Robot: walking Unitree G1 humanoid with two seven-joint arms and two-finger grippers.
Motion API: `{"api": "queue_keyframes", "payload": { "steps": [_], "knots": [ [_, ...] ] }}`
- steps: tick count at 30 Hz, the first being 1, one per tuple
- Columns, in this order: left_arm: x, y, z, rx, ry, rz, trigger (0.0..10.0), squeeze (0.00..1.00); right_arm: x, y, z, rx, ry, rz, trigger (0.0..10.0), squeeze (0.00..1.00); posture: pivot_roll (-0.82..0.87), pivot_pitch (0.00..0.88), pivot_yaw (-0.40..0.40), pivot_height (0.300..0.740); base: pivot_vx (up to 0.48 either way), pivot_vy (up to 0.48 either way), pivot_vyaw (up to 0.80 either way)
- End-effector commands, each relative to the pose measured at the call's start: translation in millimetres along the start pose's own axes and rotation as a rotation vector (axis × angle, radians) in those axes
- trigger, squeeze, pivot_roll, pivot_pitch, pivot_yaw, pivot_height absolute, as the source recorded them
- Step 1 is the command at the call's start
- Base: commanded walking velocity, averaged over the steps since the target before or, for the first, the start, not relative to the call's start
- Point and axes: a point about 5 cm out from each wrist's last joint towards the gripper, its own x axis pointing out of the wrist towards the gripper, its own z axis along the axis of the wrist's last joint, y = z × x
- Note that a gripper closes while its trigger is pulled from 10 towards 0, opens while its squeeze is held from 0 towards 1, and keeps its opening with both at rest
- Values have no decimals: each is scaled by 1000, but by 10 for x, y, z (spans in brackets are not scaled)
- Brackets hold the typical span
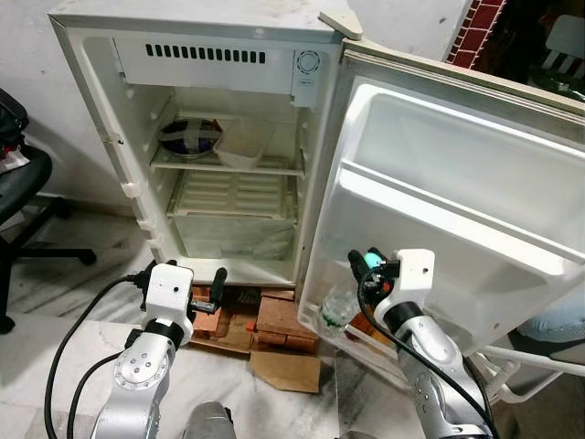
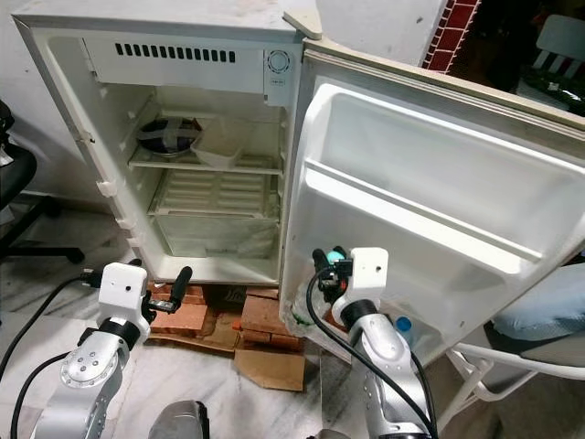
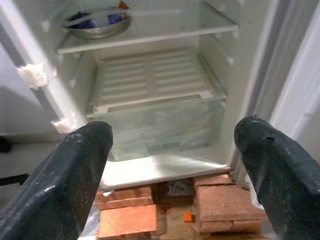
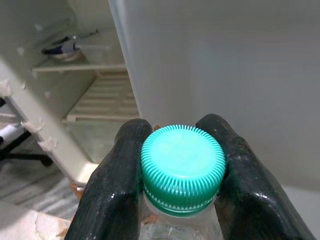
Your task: Restocking fridge
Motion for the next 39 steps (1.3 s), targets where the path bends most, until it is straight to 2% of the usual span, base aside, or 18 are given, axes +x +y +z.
{"api": "queue_keyframes", "payload": {
  "steps": [1, 7, 15, 21, 26, 33, 39],
  "knots": [
    [27, 22, 93, 19, -26, 28, 10000, 0, 4, -21, 88, -5, -36, -11, 10000, 0, 75, 51, -43, 687, 0, 0, 0],
    [54, 16, 106, 22, -35, 33, 10000, 0, 23, 17, 109, 4, -49, 17, 10000, 0, 76, 53, -43, 682, 0, 0, 0],
    [53, 24, 103, 29, -36, 42, 10000, 0, 43, 18, 119, 5, -56, 11, 10000, 0, 75, 59, -44, 627, 0, 0, 0],
    [94, 91, 122, 56, -61, 71, 10000, 0, 100, 6, 220, -25, -111, -6, 10000, 0, 77, 61, -46, 627, 0, 0, 0],
    [133, 72, 142, 39, -68, -5, 10000, 0, 161, -19, 312, -38, -153, -30, 10000, 0, 80, 64, -47, 627, 0, 0, 0],
    [169, 76, 174, 58, -80, 4, 10000, 0, 186, -11, 357, -70, -167, -28, 10000, 0, 74, 61, -47, 627, 0, 0, 0],
    [175, 81, 174, 47, -94, -4, 10000, 0, 209, -59, 392, -113, -190, -76, 10000, 0, 75, 63, -49, 627, 0, 0, 0]
  ]
}}
